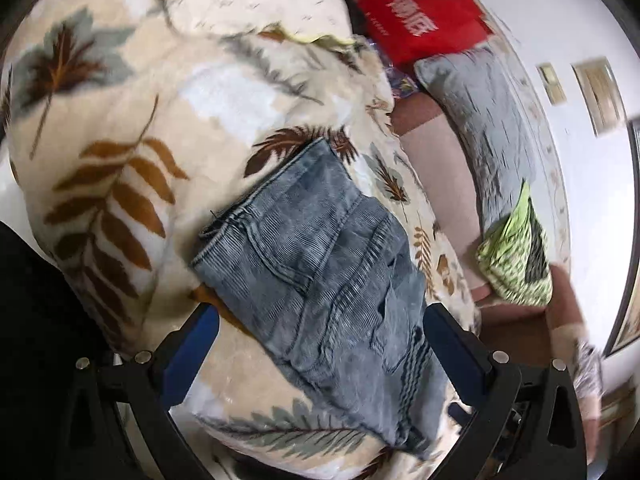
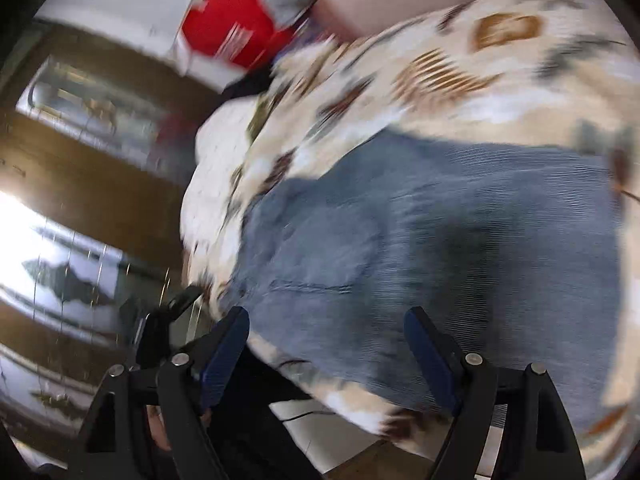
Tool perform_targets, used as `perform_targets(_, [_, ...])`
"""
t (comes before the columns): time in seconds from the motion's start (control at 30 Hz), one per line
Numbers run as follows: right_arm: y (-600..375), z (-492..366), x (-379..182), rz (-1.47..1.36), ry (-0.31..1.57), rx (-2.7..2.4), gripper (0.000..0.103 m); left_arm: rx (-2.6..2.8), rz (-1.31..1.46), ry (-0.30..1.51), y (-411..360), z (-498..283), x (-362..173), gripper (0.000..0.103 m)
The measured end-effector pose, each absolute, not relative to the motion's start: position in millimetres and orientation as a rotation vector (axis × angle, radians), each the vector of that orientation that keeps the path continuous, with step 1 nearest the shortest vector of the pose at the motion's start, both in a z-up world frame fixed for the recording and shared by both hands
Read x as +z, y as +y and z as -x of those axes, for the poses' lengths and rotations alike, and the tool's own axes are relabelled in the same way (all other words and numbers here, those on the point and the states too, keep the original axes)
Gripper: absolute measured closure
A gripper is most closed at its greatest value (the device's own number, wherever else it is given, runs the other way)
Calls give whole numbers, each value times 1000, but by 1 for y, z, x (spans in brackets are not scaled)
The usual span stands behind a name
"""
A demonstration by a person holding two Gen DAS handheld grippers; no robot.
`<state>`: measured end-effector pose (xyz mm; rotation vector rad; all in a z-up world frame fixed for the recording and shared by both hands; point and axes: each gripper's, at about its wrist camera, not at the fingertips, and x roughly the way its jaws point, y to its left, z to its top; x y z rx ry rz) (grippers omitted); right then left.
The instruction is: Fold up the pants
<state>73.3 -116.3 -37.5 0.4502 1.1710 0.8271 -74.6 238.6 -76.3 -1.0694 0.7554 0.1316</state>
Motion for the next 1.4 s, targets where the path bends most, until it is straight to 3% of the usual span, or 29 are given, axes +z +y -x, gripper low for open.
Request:
perform_targets(0.1, [-80, -87, -47, -507, 1226, 899, 20, 125, 1150, 765, 245, 72, -89, 1])
perform_targets(0.27, [-28, -127, -110, -488, 1450, 751, 13, 73, 1233, 787, 256, 58, -103, 1])
perform_targets(0.3, [-28, -126, -109, -515, 1429, 756, 6, 76, 1239, 790, 257, 58, -103, 1])
perform_targets(0.33, [-27, -124, -105, -517, 1426, 769, 4, 78, 1248, 787, 258, 59, -103, 1])
perform_targets(0.5, [-18, -127, -79, -489, 1356, 785, 4, 127, 1243, 793, 253, 55, -99, 1])
perform_targets(0.63, [-8, -142, -118, -521, 1438, 735, 3, 162, 1171, 794, 246, 44, -94, 2])
perform_targets(0.67, [-10, -141, -114, -538, 1437, 726, 3, 168, 1145, 794, 245, 43, -91, 16])
perform_targets(0.7, [-10, -140, -109, -543, 1433, 725, 3, 184, 1117, 803, 244, 42, -89, 45])
perform_targets(0.73, [-10, -140, -106, -544, 1433, 743, 3, 222, 1061, 844, 244, 39, -88, 62])
perform_targets(0.77, [-12, -137, -105, -557, 1433, 758, 3, 244, 1038, 859, 244, 38, -88, 87])
perform_targets(0.93, [-65, -118, -91, -683, 1331, 798, 3, 273, 1009, 852, 244, 41, -80, 93])
perform_targets(1.1, [-148, -100, -77, -798, 1180, 726, 3, 266, 811, 769, 212, 34, -28, 94])
perform_targets(1.23, [-232, -83, -72, -891, 1057, 648, 3, 180, 501, 668, 135, 15, 34, 94])
perform_targets(1.4, [-312, -63, -79, -1011, 961, 571, 3, -2, 200, 625, 21, 2, 69, 95])
